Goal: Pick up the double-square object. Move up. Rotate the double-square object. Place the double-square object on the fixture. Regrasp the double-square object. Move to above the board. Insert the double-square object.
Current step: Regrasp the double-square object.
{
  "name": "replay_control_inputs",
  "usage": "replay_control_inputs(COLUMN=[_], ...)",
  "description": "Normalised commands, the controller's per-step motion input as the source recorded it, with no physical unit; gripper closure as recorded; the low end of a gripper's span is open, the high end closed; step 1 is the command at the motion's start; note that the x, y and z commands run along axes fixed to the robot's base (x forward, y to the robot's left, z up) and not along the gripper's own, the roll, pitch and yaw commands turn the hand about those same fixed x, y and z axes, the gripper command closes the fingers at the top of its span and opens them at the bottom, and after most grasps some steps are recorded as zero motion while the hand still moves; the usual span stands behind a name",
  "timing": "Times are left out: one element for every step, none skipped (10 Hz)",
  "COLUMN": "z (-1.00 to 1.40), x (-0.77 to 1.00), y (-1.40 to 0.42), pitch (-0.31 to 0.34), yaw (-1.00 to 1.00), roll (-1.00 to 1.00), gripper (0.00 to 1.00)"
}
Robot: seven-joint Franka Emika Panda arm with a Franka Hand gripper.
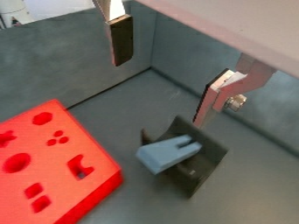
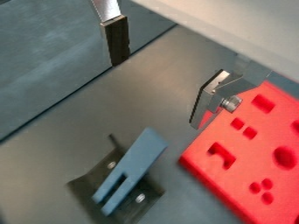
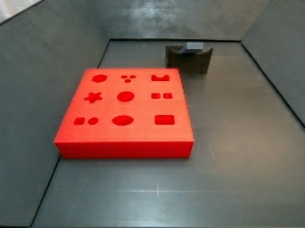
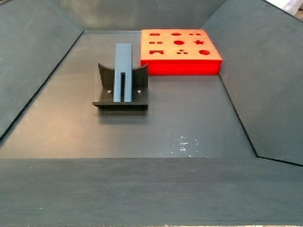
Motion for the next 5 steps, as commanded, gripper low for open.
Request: replay_control_inputs(z=[0.01, 0.01, 0.00, 0.00, 0.00], x=[0.01, 0.03, 0.04, 0.06, 0.07], y=[-0.02, -0.02, -0.03, -0.03, -0.03], pitch=[0.032, 0.037, 0.050, 0.067, 0.083], yaw=[0.02, 0.03, 0.03, 0.04, 0.04], roll=[1.00, 1.00, 1.00, 1.00, 1.00], gripper=[0.00, 0.00, 0.00, 0.00, 0.00])
